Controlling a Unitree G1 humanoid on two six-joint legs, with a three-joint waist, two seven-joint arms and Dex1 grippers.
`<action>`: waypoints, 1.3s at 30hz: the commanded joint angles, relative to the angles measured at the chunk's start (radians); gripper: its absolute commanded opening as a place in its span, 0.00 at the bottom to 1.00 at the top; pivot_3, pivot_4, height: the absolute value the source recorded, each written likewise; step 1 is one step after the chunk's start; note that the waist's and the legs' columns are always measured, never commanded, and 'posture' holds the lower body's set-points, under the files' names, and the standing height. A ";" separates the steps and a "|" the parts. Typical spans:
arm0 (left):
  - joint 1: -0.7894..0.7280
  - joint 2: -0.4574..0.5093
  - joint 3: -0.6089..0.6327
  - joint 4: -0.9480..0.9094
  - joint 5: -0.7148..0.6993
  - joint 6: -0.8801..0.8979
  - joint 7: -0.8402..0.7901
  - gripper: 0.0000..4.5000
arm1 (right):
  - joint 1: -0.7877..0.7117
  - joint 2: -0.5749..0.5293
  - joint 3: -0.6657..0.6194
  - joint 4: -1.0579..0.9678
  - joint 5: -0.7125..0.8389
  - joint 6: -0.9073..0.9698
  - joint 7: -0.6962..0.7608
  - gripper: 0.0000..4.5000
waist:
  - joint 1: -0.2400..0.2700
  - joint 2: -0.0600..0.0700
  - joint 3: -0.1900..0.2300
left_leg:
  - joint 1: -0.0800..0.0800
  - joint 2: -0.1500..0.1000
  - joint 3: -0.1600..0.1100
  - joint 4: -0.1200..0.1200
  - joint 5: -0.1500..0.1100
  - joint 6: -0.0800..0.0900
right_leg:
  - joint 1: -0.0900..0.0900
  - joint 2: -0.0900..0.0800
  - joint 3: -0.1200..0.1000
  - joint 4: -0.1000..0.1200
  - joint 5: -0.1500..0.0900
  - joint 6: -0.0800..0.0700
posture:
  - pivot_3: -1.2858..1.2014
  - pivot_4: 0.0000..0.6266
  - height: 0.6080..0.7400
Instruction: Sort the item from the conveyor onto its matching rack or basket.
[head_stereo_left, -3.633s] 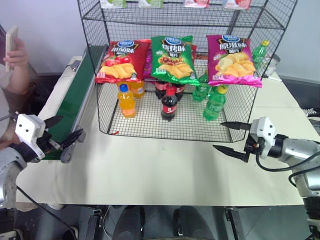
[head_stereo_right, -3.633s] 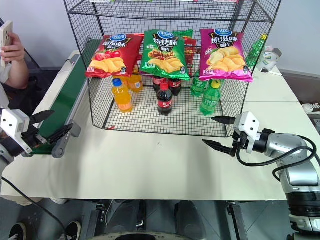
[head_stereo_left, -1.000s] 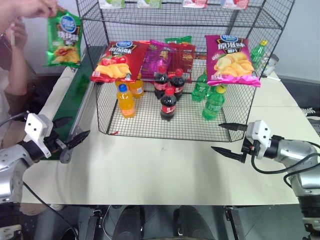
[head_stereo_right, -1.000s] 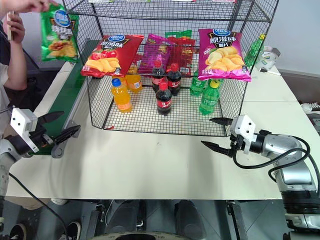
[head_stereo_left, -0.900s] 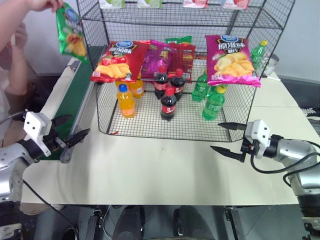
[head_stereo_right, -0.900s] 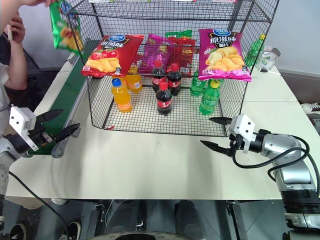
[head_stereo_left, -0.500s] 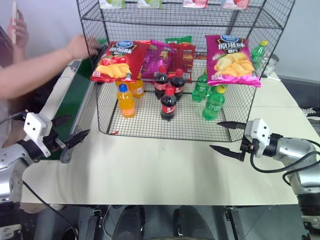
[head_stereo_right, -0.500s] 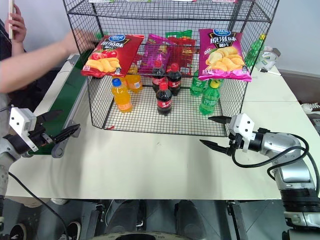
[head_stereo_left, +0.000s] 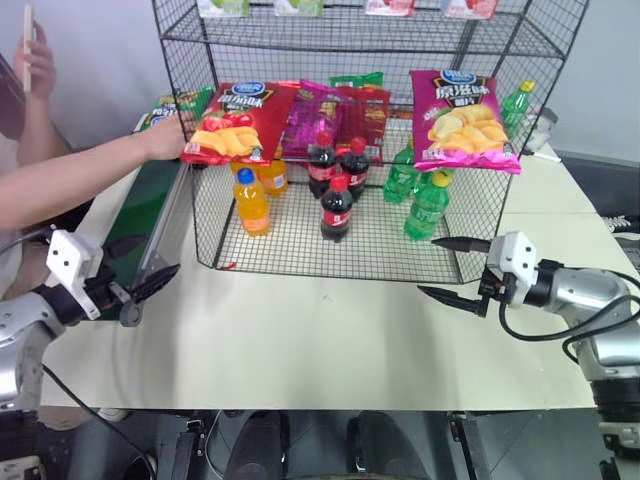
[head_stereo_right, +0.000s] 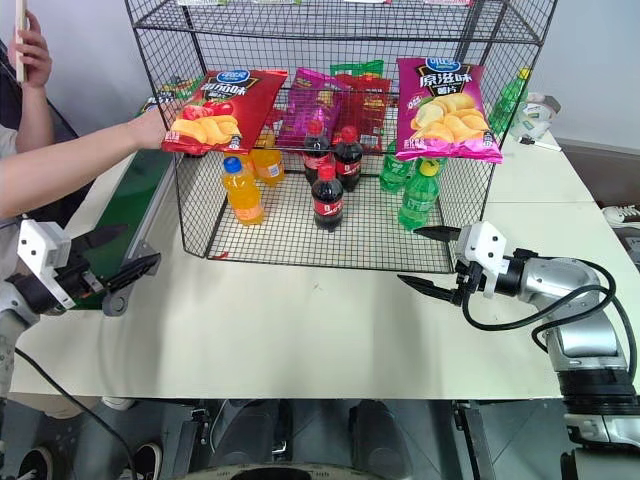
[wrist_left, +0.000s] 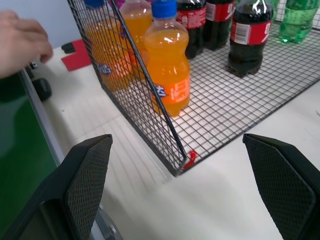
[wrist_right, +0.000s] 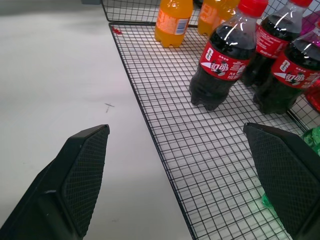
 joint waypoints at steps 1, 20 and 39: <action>0.008 0.014 0.039 -0.035 -0.019 -0.002 -0.001 1.00 | -0.022 0.006 0.001 -0.019 0.011 0.000 0.001 0.99 | 0.000 0.000 0.000 | 0.000 0.000 0.000 0.000 0.000 0.000 | 0.000 0.000 0.000 0.000 0.000 0.000 | 0.52 0.24 0.99; -0.002 -0.004 0.069 -0.011 -0.040 -0.054 -0.002 1.00 | -0.091 0.042 0.034 0.022 -0.001 -0.007 0.003 0.99 | -0.002 0.000 0.000 | 0.000 0.000 0.000 0.000 0.000 0.000 | 0.000 0.000 0.000 0.000 0.000 0.000 | 0.52 0.24 0.99; 0.107 -0.040 0.163 -0.001 0.084 -0.310 0.128 1.00 | -0.103 0.142 0.108 -0.183 0.205 0.226 0.069 0.99 | -0.004 -0.001 -0.001 | 0.000 0.000 0.000 0.000 0.000 0.000 | -0.001 0.000 0.000 0.001 0.000 0.000 | 0.52 0.24 0.99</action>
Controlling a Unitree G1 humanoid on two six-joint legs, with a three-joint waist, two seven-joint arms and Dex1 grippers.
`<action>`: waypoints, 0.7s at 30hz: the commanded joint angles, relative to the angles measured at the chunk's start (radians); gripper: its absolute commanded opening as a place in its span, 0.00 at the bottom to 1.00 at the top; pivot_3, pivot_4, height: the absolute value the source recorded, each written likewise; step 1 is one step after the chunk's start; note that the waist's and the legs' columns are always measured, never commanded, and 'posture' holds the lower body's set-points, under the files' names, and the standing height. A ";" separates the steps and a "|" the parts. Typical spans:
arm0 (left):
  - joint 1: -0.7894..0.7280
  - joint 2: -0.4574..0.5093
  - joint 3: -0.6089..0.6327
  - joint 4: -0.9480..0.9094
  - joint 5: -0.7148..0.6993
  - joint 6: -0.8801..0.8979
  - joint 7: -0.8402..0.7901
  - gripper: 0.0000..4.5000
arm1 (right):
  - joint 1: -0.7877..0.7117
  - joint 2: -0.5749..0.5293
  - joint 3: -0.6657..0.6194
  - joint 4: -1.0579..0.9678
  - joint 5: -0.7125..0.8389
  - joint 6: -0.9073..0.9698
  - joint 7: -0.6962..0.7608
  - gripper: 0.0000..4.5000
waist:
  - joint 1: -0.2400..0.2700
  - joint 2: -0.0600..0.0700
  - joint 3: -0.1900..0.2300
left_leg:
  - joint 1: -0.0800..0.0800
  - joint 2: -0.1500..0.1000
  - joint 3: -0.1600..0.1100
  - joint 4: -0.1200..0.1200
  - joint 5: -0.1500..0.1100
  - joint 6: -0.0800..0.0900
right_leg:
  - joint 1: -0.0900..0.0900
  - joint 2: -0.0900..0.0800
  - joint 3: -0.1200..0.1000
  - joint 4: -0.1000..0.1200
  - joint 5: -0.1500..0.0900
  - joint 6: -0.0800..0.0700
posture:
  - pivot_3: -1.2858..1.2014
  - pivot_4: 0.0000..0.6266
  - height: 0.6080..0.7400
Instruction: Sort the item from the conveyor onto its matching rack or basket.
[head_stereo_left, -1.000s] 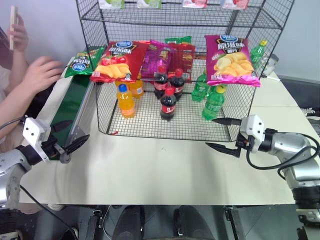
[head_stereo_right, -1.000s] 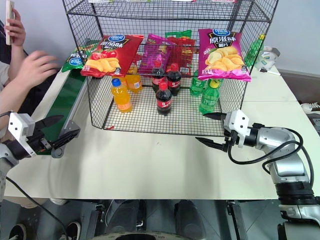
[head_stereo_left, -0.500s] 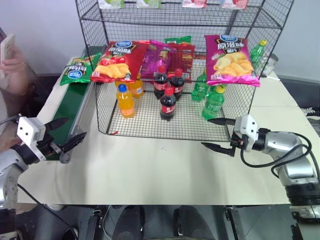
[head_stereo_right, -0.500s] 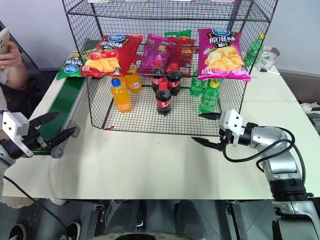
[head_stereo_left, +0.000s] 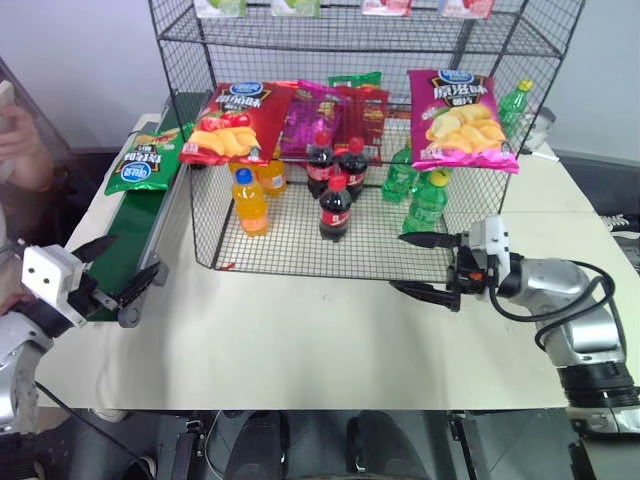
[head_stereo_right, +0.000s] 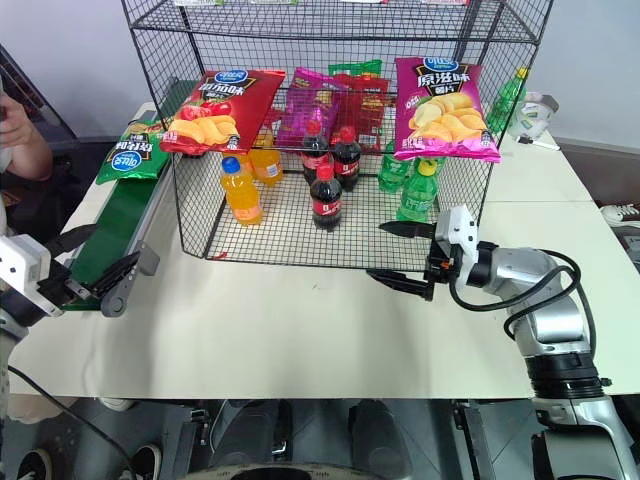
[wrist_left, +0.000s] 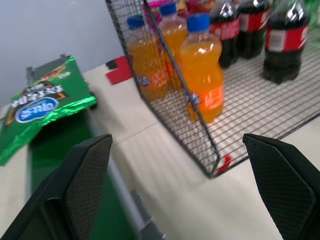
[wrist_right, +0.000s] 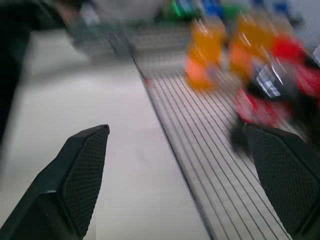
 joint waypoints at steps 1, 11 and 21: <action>0.034 0.033 0.077 -0.001 0.059 -0.119 0.025 1.00 | -0.011 0.045 0.053 -0.084 0.015 0.016 0.000 0.99 | 0.001 -0.001 0.000 | 0.000 0.000 0.000 0.000 0.000 0.000 | 0.000 0.000 0.000 0.000 0.000 0.000 | 0.52 0.24 0.99; 0.213 0.114 0.160 0.085 0.391 -0.463 0.224 1.00 | -0.125 0.186 0.163 0.079 -0.137 -0.129 -0.029 0.99 | 0.001 -0.002 -0.001 | 0.000 0.000 0.000 -0.001 0.000 0.000 | -0.001 -0.001 0.000 0.000 0.000 0.000 | 0.52 0.24 0.99; 0.294 0.142 0.184 0.161 0.653 -0.618 0.481 1.00 | -0.138 0.203 0.191 0.093 -0.142 -0.160 0.044 0.99 | 0.000 -0.002 -0.001 | 0.000 0.000 0.001 -0.001 0.000 0.000 | -0.001 -0.002 -0.001 0.000 0.000 0.000 | 0.52 0.24 0.99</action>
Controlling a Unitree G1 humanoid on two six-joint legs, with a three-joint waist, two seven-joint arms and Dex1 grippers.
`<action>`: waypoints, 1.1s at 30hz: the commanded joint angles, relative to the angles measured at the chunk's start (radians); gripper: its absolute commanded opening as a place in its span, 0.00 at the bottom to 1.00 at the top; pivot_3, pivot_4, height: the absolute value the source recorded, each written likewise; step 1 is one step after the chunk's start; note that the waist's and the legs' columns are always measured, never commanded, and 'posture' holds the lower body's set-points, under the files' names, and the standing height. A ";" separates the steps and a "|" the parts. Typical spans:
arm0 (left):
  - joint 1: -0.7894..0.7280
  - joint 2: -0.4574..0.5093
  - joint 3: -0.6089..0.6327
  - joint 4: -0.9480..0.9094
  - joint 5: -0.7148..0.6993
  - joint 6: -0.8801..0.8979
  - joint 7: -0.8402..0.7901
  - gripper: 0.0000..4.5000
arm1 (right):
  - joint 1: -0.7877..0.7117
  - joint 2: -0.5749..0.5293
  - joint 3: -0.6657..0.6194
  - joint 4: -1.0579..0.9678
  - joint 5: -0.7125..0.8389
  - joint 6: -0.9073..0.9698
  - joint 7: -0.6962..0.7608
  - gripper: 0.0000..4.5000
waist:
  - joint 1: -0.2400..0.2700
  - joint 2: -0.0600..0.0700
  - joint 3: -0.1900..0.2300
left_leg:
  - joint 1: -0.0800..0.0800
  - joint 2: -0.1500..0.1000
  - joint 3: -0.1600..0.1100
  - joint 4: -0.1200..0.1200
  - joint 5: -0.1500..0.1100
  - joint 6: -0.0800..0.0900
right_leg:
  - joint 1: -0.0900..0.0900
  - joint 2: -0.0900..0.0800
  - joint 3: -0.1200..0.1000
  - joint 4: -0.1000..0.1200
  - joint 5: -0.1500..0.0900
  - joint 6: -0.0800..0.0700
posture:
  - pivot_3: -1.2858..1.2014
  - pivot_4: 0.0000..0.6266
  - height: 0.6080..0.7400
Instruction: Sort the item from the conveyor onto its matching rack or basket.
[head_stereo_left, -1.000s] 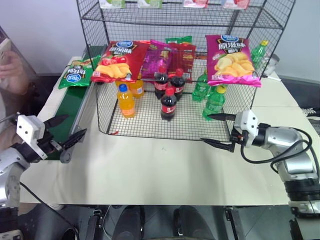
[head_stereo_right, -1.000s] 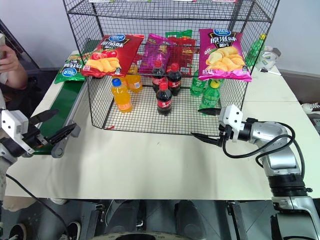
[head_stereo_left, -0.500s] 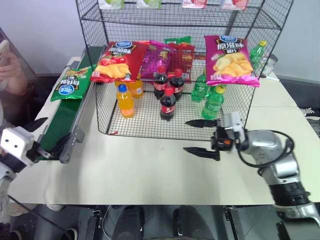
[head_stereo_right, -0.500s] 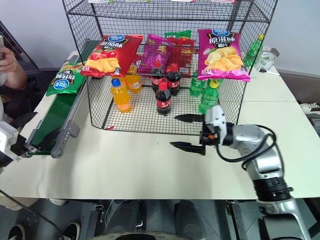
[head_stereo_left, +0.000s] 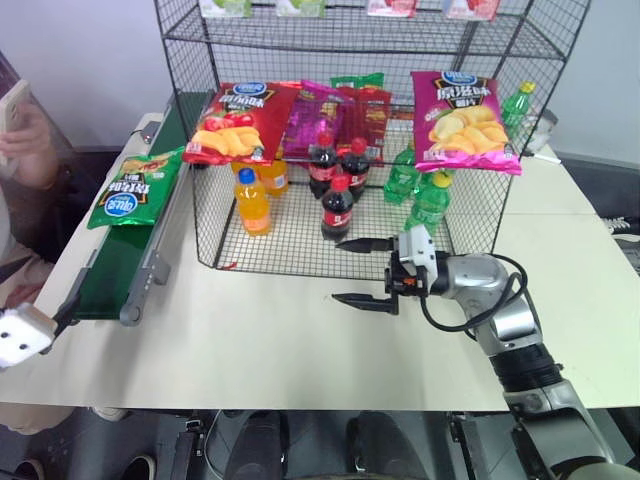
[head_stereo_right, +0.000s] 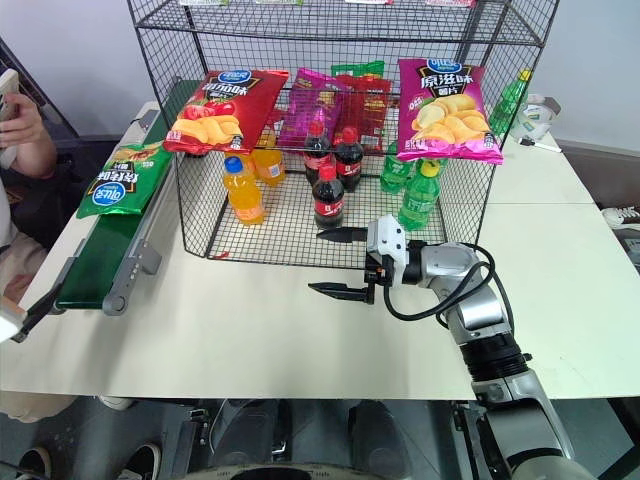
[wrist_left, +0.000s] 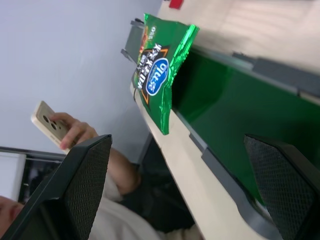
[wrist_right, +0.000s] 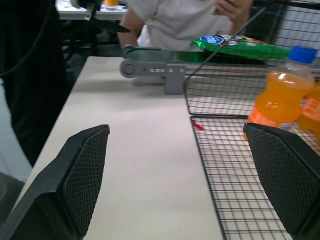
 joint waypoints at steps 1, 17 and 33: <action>-0.012 0.017 0.000 0.019 0.069 -0.024 0.096 1.00 | -0.017 0.005 0.007 -0.032 0.012 -0.017 0.023 0.99 | 0.000 0.000 0.000 | 0.000 0.000 0.000 0.000 0.000 0.000 | 0.000 0.000 0.000 0.000 0.000 0.000 | 0.52 0.24 0.99; -0.086 0.081 -0.132 0.111 0.115 -0.013 0.188 1.00 | 0.020 -0.013 -0.010 -0.048 -0.010 -0.033 -0.001 0.99 | 0.000 0.000 0.000 | 0.000 0.000 0.000 -0.001 0.000 0.000 | 0.000 0.000 0.000 0.000 0.000 0.000 | 0.52 0.24 0.99; -0.181 0.095 -0.245 0.190 0.118 -0.001 0.210 1.00 | 0.042 -0.036 -0.024 -0.048 -0.034 -0.074 -0.049 0.99 | 0.001 0.000 0.000 | 0.000 0.000 0.000 0.000 0.000 0.000 | 0.000 -0.001 0.000 0.001 0.000 0.000 | 0.52 0.24 0.99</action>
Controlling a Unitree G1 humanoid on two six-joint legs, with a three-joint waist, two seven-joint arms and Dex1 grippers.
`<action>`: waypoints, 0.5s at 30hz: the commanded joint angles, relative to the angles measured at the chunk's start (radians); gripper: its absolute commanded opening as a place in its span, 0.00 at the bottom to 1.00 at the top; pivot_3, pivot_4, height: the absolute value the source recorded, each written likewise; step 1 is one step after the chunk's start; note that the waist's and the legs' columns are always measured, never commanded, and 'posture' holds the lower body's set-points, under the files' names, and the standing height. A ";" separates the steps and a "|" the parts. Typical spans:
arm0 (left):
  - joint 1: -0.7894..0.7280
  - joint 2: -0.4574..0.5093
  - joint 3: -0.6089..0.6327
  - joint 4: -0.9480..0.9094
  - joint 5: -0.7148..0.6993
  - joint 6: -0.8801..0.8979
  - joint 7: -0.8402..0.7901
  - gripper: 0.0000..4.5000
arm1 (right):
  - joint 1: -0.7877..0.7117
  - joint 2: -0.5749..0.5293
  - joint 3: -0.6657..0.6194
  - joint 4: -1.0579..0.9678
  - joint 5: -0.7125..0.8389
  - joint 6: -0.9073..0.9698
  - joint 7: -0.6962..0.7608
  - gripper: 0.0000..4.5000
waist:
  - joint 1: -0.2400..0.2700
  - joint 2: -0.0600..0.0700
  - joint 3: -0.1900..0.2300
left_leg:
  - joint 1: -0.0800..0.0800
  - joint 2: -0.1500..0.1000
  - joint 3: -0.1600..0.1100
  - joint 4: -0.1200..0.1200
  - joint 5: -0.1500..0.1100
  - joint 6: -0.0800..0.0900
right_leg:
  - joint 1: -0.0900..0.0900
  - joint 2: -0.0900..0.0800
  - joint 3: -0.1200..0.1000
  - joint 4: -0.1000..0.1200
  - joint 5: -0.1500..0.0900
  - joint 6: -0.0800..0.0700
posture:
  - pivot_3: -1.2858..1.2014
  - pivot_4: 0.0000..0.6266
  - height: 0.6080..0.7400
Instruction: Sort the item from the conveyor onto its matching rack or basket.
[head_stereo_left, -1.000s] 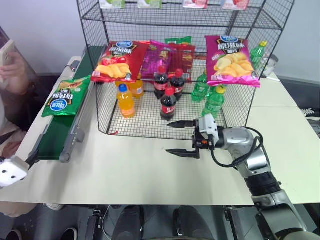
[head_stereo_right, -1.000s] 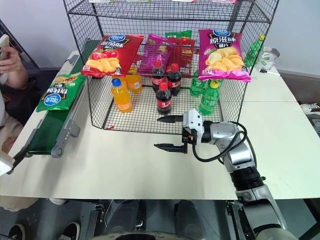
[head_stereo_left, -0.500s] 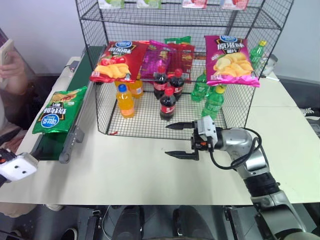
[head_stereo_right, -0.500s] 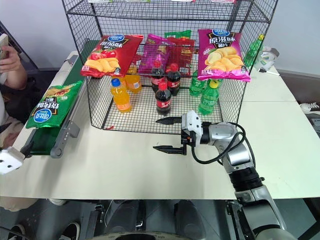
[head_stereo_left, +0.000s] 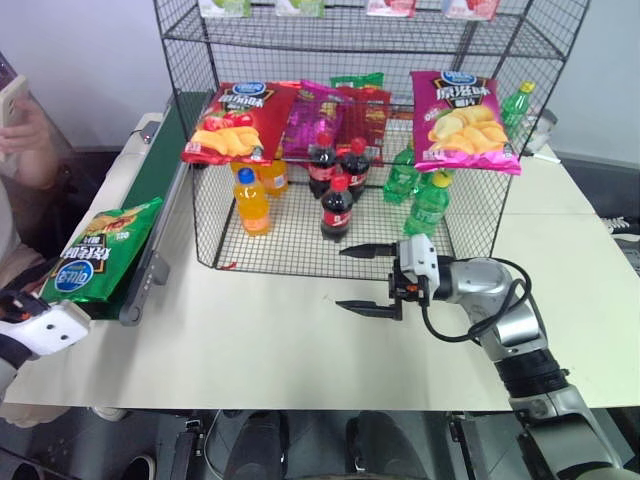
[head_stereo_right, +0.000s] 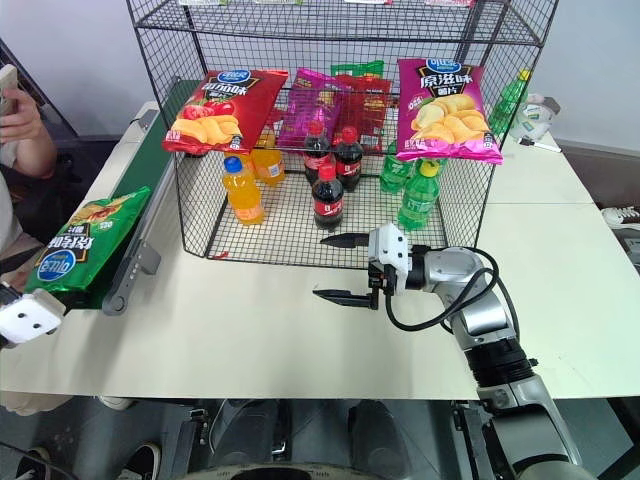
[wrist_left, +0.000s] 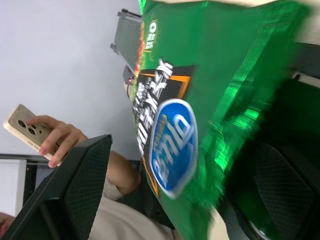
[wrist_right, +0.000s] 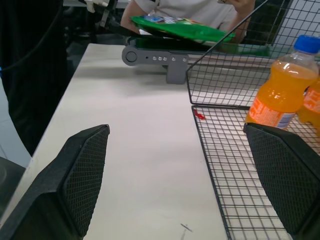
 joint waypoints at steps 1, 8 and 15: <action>-0.024 0.025 -0.017 0.011 -0.007 -0.003 0.022 1.00 | 0.010 -0.010 -0.024 -0.041 0.005 -0.024 -0.012 0.99 | 0.000 0.000 0.000 | 0.000 0.000 0.000 0.000 0.000 0.000 | 0.000 0.000 0.000 0.000 0.000 0.000 | 0.52 0.24 0.99; -0.070 0.037 -0.074 0.049 -0.039 -0.013 -0.009 0.71 | 0.015 -0.015 -0.032 -0.047 0.003 -0.029 -0.033 1.00 | -0.002 0.000 0.000 | 0.000 0.000 0.000 0.000 0.000 0.000 | -0.001 0.000 0.000 0.001 0.000 0.000 | 0.52 0.24 0.99; -0.091 0.044 -0.074 0.058 -0.074 -0.018 -0.013 0.01 | 0.015 -0.021 -0.035 -0.047 0.004 -0.036 -0.045 1.00 | -0.001 0.000 0.000 | 0.000 0.000 0.001 0.000 0.000 0.000 | -0.001 0.000 0.000 0.002 0.000 0.000 | 0.52 0.24 0.99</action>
